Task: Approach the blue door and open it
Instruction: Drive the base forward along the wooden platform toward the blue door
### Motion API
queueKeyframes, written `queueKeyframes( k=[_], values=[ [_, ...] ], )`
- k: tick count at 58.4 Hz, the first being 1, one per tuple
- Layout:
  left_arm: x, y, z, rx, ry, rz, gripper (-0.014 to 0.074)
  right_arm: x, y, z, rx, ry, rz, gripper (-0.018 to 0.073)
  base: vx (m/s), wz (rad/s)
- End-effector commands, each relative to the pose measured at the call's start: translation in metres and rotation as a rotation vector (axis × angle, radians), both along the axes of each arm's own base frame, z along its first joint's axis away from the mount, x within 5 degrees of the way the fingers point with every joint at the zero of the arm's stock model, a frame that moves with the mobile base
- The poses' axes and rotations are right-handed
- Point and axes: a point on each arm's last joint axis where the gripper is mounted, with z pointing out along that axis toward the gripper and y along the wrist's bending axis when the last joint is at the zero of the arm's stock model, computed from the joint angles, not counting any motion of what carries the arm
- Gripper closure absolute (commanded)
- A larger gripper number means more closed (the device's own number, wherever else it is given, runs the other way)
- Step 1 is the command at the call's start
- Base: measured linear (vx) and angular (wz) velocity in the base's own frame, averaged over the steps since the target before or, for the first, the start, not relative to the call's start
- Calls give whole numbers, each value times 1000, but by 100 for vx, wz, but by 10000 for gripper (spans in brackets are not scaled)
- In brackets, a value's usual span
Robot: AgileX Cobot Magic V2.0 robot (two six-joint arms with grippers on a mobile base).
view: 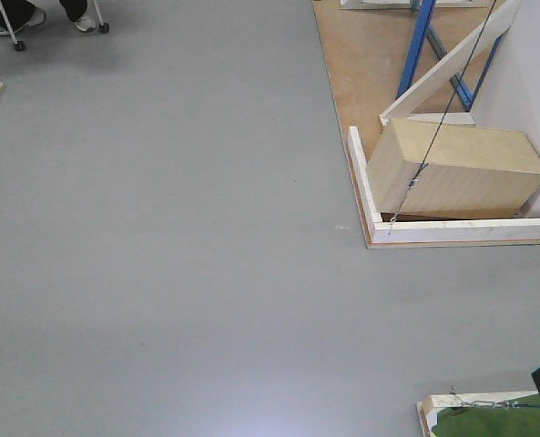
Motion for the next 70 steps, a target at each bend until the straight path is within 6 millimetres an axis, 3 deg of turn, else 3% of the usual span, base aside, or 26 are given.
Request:
queueKeyframes(
  k=[1, 70],
  values=[
    [0, -1, 8, 0, -103, -6, 526, 0, 0, 2, -8, -84, 0, 557, 0, 0],
    [0, -1, 8, 0, -103, -6, 526, 0, 0, 2, -8, -86, 0, 557, 4, 0]
  ],
)
